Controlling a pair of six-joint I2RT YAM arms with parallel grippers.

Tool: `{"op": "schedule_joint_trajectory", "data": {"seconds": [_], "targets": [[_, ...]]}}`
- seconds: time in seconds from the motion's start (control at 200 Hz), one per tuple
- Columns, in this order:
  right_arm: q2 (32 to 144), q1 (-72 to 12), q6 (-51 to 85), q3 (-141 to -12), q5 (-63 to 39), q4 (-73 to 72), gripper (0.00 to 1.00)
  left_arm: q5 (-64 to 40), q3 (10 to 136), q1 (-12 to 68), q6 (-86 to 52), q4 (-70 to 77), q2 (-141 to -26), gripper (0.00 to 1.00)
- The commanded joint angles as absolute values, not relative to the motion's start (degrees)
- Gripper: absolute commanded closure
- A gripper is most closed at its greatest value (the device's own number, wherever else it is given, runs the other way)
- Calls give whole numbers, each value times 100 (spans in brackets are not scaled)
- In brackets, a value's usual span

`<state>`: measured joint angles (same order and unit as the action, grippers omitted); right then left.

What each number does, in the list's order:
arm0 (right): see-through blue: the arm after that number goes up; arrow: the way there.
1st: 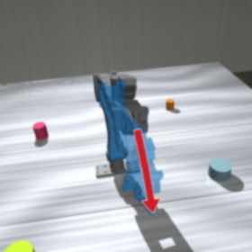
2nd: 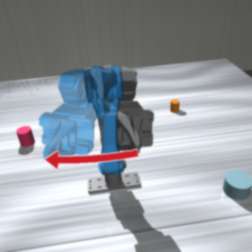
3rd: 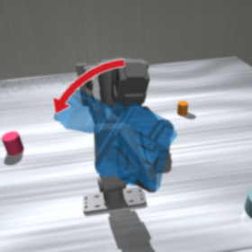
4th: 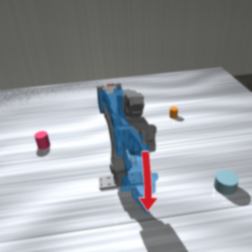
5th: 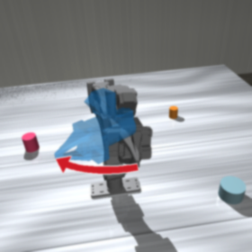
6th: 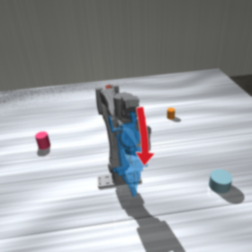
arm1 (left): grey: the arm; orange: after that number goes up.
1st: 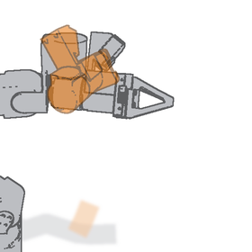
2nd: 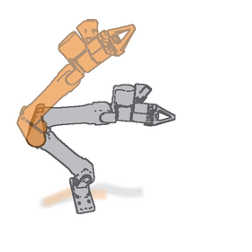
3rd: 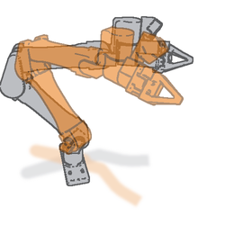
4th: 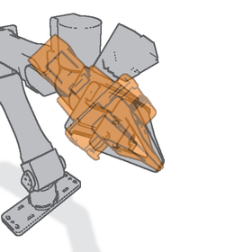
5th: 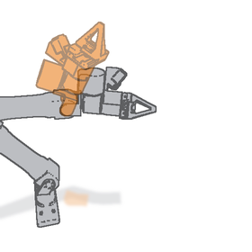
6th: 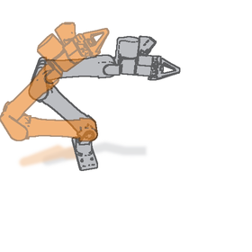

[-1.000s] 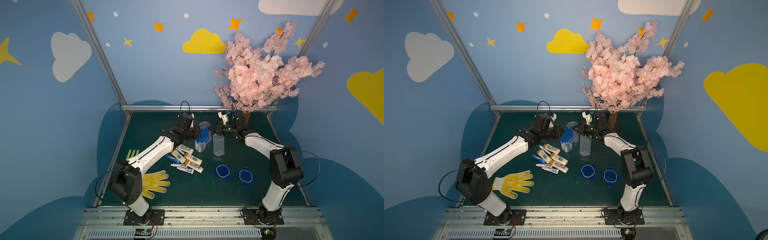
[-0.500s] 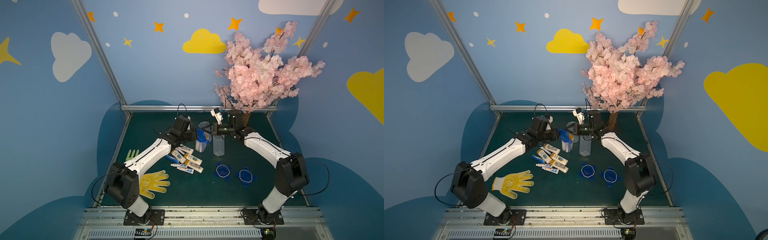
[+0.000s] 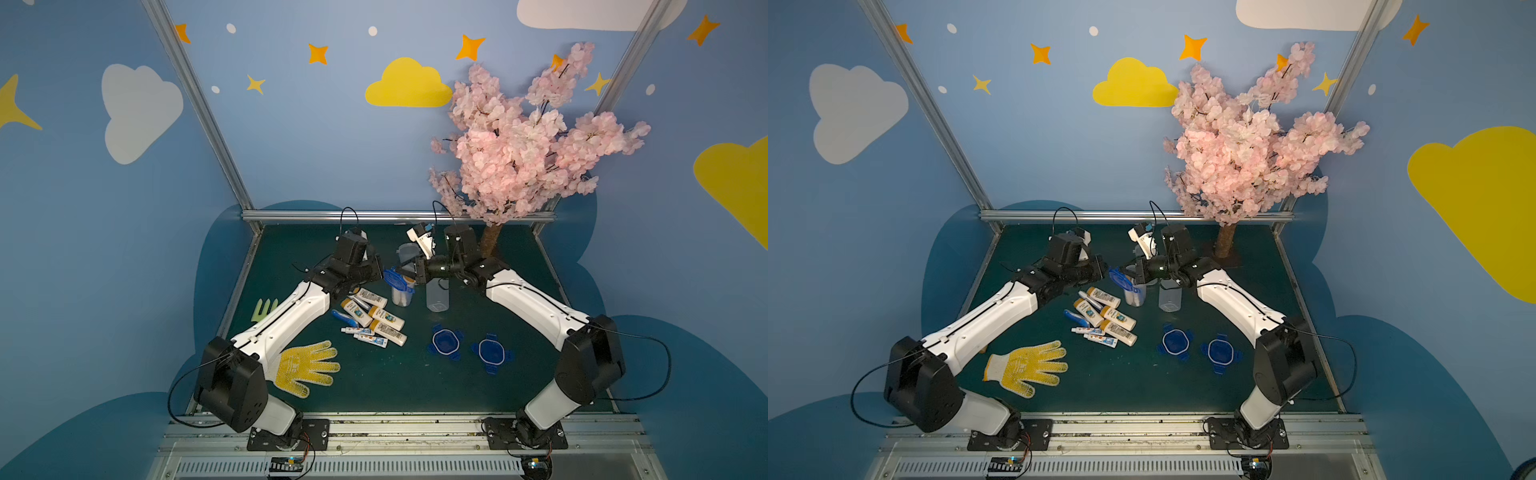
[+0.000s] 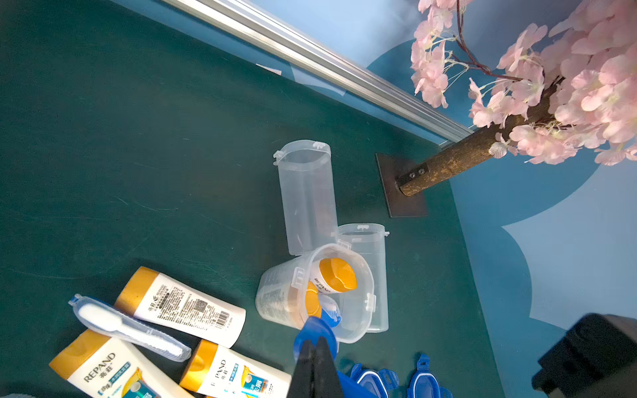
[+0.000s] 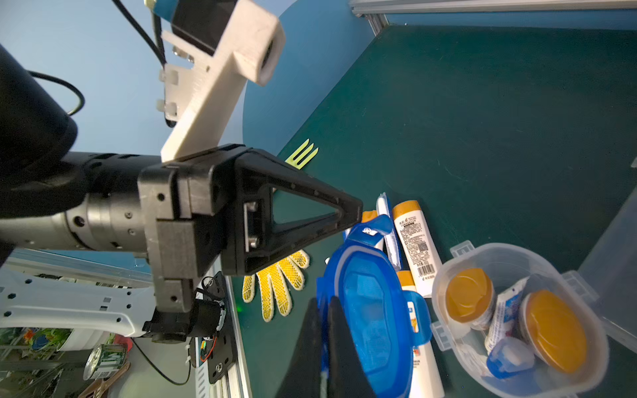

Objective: Take out toiletry kits
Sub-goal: Open the lid of the container, then place the lid at the center of the board.

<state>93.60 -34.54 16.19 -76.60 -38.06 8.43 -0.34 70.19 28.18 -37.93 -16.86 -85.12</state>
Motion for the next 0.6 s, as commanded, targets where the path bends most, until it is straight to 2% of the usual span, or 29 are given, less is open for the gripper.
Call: {"op": "schedule_joint_trajectory", "data": {"seconds": [0.0, 0.115, 0.2, 0.345, 0.496, 0.596], "targets": [[9229, -3548, 1430, -7515, -3827, 985, 100, -76, 7047, 2813, -3799, -1714, -8512, 98], [9101, -3570, 1492, -7298, -3926, 1132, 100, -89, 7075, 2809, -3794, -1713, -8561, 88], [8815, -3577, 1498, -6995, -3956, 1110, 100, -64, 7058, 2774, -3787, -1689, -8574, 74], [8344, -3570, 1394, -6684, -4003, 1385, 100, -120, 7061, 2699, -3813, -1627, -8587, 56], [7852, -3543, 1261, -6242, -3806, 1863, 100, -159, 7075, 2661, -3788, -1632, -8621, 29], [7495, -3380, 1377, -6020, -3085, 2453, 100, -209, 7109, 2646, -3712, -1678, -8663, 7]]}}
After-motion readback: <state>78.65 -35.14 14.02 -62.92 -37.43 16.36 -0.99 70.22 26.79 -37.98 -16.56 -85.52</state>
